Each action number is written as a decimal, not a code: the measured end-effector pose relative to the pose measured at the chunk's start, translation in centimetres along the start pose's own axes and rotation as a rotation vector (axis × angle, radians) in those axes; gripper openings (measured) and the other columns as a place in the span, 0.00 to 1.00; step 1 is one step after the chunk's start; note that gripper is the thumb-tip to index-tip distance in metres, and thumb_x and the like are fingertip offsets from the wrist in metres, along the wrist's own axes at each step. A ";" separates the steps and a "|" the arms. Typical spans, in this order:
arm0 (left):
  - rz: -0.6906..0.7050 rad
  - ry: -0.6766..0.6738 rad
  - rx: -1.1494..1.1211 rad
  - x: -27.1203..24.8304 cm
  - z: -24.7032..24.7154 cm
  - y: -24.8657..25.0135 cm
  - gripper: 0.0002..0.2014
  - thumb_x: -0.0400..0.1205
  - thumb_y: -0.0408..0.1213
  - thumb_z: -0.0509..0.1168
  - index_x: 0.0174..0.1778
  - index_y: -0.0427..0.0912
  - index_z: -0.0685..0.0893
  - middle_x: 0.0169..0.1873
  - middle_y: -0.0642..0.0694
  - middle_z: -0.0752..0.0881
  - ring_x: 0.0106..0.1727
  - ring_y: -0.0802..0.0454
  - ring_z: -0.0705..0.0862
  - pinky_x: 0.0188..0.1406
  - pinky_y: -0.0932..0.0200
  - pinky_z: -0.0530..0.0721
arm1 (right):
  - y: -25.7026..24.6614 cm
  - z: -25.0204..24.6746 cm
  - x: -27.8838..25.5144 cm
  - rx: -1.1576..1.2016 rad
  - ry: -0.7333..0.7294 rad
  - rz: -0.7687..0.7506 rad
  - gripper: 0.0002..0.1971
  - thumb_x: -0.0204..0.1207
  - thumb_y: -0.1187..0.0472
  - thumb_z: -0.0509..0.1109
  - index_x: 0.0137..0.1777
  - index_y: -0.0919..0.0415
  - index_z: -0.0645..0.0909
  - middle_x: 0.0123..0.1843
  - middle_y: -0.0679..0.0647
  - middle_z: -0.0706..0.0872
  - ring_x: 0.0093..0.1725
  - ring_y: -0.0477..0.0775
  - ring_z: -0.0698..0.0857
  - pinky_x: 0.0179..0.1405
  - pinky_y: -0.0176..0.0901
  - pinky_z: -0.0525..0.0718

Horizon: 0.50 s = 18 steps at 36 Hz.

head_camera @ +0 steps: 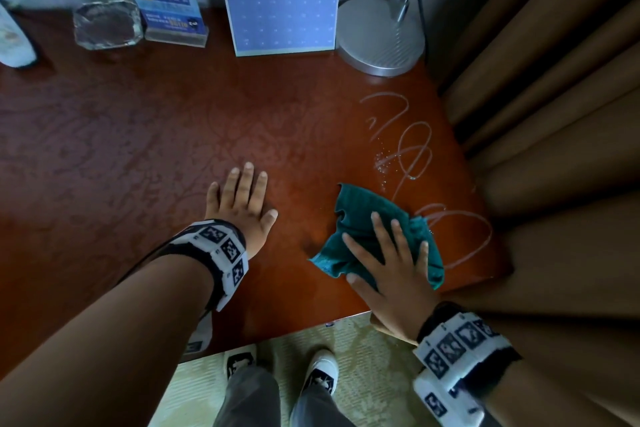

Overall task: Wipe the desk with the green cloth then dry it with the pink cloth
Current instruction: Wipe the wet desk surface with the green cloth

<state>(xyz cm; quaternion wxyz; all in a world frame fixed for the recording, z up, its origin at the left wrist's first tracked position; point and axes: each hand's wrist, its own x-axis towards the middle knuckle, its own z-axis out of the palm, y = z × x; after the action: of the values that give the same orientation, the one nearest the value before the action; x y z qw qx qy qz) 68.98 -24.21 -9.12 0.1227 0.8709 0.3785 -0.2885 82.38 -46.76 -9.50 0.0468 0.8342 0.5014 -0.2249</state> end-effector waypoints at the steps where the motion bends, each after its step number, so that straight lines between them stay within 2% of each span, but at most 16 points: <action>1: 0.002 0.000 0.000 0.0 0.0 0.0 0.30 0.86 0.54 0.31 0.78 0.46 0.24 0.78 0.45 0.25 0.81 0.47 0.29 0.80 0.43 0.35 | 0.0 0.4 0.2 0.000 0.003 0.018 0.29 0.72 0.26 0.28 0.74 0.21 0.30 0.79 0.40 0.19 0.78 0.51 0.20 0.71 0.72 0.25; 5: 0.006 -0.008 -0.013 -0.1 -0.2 0.0 0.31 0.86 0.54 0.31 0.77 0.46 0.23 0.78 0.46 0.24 0.81 0.47 0.28 0.79 0.43 0.35 | 0.7 0.9 0.8 -0.043 -0.023 -0.008 0.29 0.67 0.24 0.22 0.71 0.19 0.26 0.79 0.40 0.19 0.78 0.52 0.20 0.68 0.74 0.23; 8: 0.006 0.002 0.012 -0.2 -0.6 -0.2 0.31 0.86 0.55 0.32 0.79 0.46 0.26 0.80 0.46 0.28 0.82 0.46 0.33 0.80 0.41 0.39 | 1.7 0.1 1.3 -0.074 -0.061 -0.082 0.30 0.65 0.23 0.20 0.70 0.17 0.27 0.78 0.38 0.18 0.76 0.52 0.18 0.69 0.75 0.24; 11: -0.002 0.069 0.046 -0.1 -2.2 -0.2 0.30 0.86 0.55 0.35 0.82 0.47 0.40 0.81 0.44 0.46 0.80 0.42 0.50 0.77 0.37 0.52 | 3.1 -0.9 2.3 -0.075 -0.102 -0.173 0.27 0.67 0.23 0.24 0.68 0.13 0.31 0.78 0.36 0.18 0.76 0.51 0.18 0.70 0.76 0.23; 13: -0.008 0.119 0.050 0.1 -3.4 0.1 0.28 0.86 0.55 0.36 0.80 0.47 0.50 0.76 0.43 0.56 0.76 0.40 0.57 0.76 0.34 0.53 | 3.9 -1.5 3.3 -0.088 -0.137 -0.227 0.24 0.67 0.23 0.25 0.66 0.10 0.33 0.77 0.34 0.18 0.76 0.50 0.18 0.70 0.76 0.23; 15: -0.012 0.149 0.022 0.7 -4.1 0.6 0.27 0.86 0.54 0.36 0.80 0.48 0.51 0.77 0.44 0.55 0.78 0.41 0.54 0.77 0.32 0.46 | 4.6 -1.9 4.2 -0.116 -0.152 -0.264 0.25 0.63 0.21 0.21 0.64 0.09 0.32 0.76 0.32 0.18 0.76 0.48 0.17 0.70 0.74 0.23; 18: 0.039 0.179 0.002 2.0 -4.2 1.6 0.29 0.86 0.54 0.36 0.82 0.50 0.39 0.82 0.46 0.40 0.82 0.44 0.40 0.77 0.30 0.39 | 5.0 -2.4 5.4 -0.150 -0.164 -0.279 0.25 0.62 0.22 0.20 0.63 0.08 0.31 0.75 0.31 0.17 0.75 0.47 0.17 0.70 0.72 0.22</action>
<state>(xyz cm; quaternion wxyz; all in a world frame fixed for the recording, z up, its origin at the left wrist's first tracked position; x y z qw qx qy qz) 73.00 -22.31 -6.98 0.0930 0.9005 0.3708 -0.2073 89.65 -44.08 -10.36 0.1179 0.7295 0.6221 -0.2587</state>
